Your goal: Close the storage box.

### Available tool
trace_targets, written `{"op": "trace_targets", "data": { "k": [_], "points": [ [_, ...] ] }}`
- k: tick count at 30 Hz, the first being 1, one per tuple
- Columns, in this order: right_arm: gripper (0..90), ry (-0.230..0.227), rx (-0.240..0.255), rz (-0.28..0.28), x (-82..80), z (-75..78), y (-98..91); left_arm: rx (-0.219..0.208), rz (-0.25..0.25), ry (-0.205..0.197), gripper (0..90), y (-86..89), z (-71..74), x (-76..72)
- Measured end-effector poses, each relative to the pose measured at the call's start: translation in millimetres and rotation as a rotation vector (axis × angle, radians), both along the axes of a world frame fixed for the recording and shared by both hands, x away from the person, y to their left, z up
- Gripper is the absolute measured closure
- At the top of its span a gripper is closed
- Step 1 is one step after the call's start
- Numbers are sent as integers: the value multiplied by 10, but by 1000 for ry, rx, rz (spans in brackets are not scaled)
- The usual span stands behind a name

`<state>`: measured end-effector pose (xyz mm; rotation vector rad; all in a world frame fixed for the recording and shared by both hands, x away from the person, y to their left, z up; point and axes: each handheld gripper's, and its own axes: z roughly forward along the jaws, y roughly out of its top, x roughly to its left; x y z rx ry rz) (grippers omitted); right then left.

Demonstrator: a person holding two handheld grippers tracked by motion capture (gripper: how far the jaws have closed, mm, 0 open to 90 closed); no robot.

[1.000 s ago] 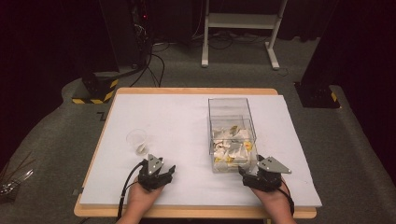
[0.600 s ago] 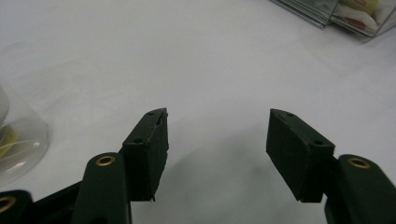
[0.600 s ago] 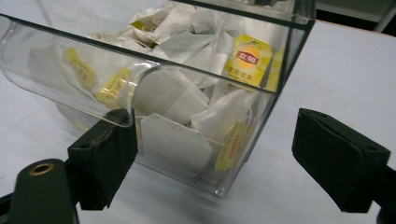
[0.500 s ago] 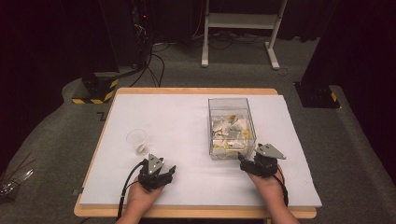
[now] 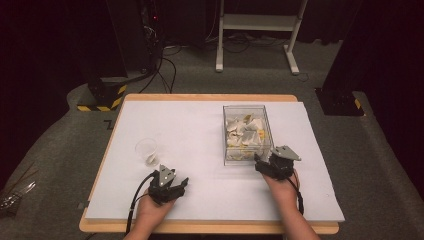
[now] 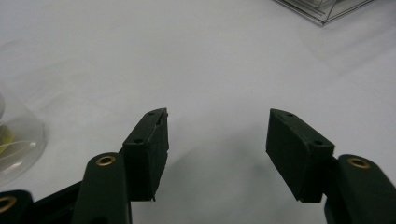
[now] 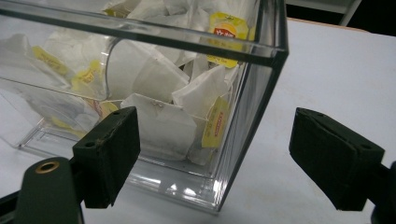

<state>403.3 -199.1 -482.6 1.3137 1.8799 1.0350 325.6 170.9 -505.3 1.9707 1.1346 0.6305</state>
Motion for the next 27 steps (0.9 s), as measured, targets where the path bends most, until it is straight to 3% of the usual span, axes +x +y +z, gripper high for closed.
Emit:
{"op": "trace_targets", "data": {
  "k": [3,10,18,27],
  "points": [
    [177,4,10,-26,42,-13,-9,1,-2,0,394,0,1,0],
    [232,10,26,-10,-1,-22,-18,1,-2,4,395,-3,-2,2],
    [250,71,15,50,-266,-51,-176,7,-6,8,394,-4,-2,6],
    [261,146,-33,41,-518,-158,-485,6,-9,17,390,-7,-3,9]
  ]
}}
